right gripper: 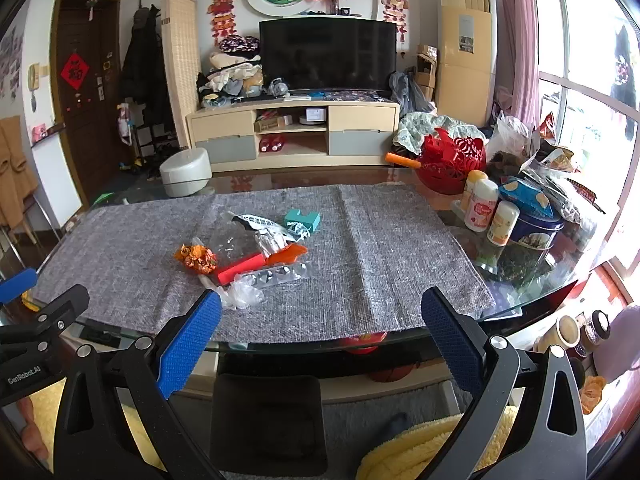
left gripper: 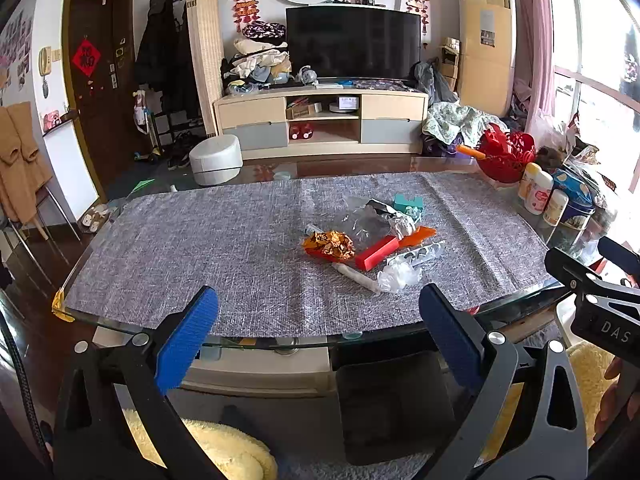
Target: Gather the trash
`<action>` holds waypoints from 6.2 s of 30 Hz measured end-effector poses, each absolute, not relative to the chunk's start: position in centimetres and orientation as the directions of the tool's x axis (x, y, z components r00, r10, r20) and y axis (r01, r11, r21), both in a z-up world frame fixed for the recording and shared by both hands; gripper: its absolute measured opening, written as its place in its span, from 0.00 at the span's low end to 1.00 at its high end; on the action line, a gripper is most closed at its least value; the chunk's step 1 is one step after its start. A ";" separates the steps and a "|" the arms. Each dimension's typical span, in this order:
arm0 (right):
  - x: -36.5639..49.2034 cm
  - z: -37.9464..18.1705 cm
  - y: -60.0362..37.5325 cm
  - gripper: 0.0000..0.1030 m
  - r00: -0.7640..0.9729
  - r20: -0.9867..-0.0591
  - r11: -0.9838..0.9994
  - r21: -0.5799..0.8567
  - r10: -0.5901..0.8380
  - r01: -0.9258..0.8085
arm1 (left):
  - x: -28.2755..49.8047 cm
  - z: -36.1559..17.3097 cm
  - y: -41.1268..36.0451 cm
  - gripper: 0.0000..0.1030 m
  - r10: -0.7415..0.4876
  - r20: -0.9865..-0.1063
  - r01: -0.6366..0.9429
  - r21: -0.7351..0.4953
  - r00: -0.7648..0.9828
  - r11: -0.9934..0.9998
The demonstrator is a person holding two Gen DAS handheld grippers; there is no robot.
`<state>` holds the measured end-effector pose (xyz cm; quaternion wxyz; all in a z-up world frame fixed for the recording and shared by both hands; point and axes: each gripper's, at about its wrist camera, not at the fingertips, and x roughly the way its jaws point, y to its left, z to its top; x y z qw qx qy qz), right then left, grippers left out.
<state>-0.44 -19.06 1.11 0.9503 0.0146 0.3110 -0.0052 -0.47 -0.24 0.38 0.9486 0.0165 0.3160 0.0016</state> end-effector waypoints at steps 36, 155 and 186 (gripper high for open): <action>12.3 -9.1 -14.1 0.64 0.559 -0.795 0.970 0.164 0.236 -0.177 | 10.7 -8.3 3.7 0.92 0.093 -0.781 -0.018 0.105 0.617 0.994; 9.8 -11.6 -20.6 0.92 0.489 -0.851 0.980 0.194 0.191 -0.045 | 6.4 -13.3 0.7 0.86 -0.174 -0.872 0.160 -0.111 0.458 0.981; 22.5 -12.9 -17.6 0.54 0.459 -0.854 0.955 0.294 0.244 0.040 | 19.8 -11.6 1.2 0.85 -0.159 -0.847 0.197 -0.065 0.508 0.978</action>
